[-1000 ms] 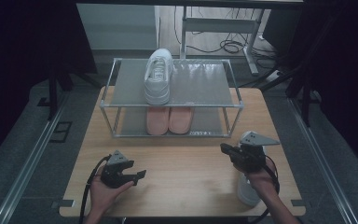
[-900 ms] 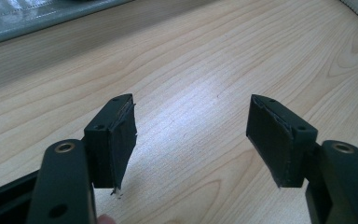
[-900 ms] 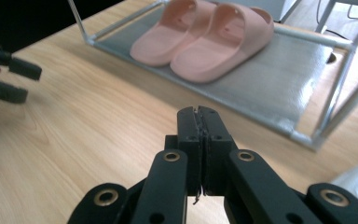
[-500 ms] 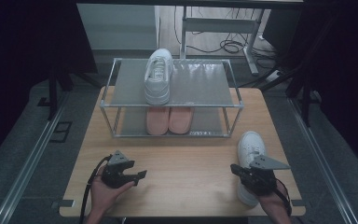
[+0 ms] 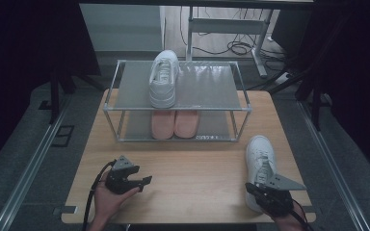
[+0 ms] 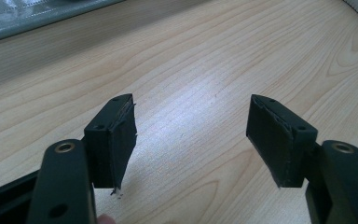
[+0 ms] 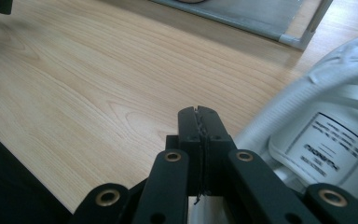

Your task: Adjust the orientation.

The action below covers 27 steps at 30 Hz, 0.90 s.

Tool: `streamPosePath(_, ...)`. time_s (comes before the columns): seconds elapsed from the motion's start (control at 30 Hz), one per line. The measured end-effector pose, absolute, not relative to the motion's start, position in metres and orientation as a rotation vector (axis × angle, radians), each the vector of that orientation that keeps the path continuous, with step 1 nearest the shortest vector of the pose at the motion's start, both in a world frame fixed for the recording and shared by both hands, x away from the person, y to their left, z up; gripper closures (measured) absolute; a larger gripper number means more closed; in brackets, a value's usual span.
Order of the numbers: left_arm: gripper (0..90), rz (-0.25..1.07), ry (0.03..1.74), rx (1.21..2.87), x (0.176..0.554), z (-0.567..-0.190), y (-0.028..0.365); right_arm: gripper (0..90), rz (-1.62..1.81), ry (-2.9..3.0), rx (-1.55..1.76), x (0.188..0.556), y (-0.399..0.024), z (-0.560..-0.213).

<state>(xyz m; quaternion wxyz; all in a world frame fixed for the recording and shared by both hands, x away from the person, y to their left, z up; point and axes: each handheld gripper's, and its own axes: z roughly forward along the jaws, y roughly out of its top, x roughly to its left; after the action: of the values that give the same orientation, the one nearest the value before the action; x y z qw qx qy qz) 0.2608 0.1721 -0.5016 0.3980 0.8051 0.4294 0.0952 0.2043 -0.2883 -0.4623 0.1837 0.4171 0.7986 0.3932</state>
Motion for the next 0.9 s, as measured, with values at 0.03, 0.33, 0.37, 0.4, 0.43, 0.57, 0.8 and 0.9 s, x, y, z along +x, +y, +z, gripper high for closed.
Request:
streamPosePath(0.03, 33.4, 0.24, 1.088, 2.04, 0.261, -0.502, 0.172, 89.4, 1.103, 2.254, 1.172, 0.203, -0.288, -0.462)
streamPosePath(0.33, 33.5, 0.239, 1.091, 2.038, 0.261, -0.502, 0.173, 90.0, 1.048, 2.273, 1.154, 0.193, -0.286, -0.467)
streamPosePath(0.37, 33.5, 0.238, 1.092, 2.039, 0.261, -0.502, 0.173, 90.0, 1.051, 2.271, 1.157, 0.193, -0.288, -0.468)
streamPosePath(0.4, 33.4, 0.238, 1.092, 2.04, 0.261, -0.503, 0.173, 90.0, 1.046, 2.267, 1.158, 0.192, -0.288, -0.468)
streamPosePath(0.43, 33.4, 0.237, 1.091, 2.04, 0.261, -0.503, 0.173, 90.0, 1.037, 2.265, 1.153, 0.191, -0.288, -0.467)
streamPosePath(0.57, 33.4, 0.238, 1.091, 2.037, 0.261, -0.502, 0.173, 90.0, 1.007, 2.262, 1.138, 0.189, -0.289, -0.467)
streamPosePath(0.8, 33.5, 0.239, 1.094, 2.04, 0.262, -0.503, 0.174, 90.0, 0.983, 2.244, 1.163, 0.182, -0.306, -0.467)
streamPosePath(0.9, 33.5, 0.237, 1.094, 2.041, 0.262, -0.503, 0.173, 90.0, 0.972, 2.229, 1.185, 0.178, -0.315, -0.467)
